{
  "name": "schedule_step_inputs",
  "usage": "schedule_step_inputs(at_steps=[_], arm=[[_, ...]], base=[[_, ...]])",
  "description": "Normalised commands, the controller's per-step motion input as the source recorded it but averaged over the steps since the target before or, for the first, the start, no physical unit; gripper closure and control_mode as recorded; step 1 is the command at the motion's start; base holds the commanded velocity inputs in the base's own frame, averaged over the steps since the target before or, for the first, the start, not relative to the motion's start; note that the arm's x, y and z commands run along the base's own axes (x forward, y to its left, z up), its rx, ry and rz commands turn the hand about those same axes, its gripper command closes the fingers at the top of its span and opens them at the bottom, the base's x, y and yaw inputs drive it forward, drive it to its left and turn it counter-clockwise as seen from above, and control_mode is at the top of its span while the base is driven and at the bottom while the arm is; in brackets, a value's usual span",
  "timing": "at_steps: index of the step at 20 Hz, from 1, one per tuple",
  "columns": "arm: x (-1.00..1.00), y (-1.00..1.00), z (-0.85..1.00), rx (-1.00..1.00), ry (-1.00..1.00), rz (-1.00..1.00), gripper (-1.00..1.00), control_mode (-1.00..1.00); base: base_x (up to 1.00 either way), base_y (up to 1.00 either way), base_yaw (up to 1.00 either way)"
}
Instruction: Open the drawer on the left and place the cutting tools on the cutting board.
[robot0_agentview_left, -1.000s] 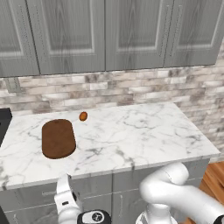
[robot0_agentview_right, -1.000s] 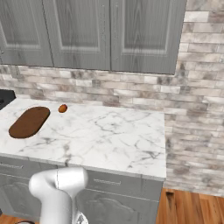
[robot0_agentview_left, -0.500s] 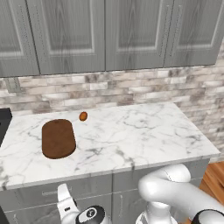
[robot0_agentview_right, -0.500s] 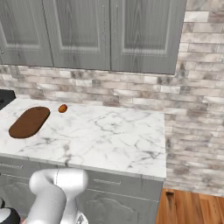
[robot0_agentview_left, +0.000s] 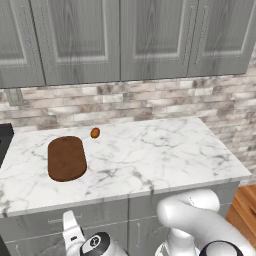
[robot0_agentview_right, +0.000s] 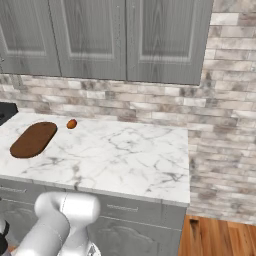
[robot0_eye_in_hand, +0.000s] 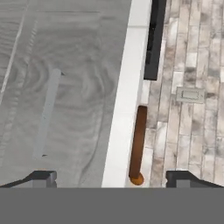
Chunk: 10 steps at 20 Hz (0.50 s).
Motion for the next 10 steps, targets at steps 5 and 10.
schedule_step_inputs(at_steps=[5, 10], arm=[[0.28, 0.0, -0.16, -0.02, -0.02, -0.09, -1.0, -1.0], [0.08, 0.0, -0.22, 0.0, 0.0, -0.1, -1.0, -1.0]], base=[[0.0, 0.0, 0.0], [0.0, 0.0, 0.0]])
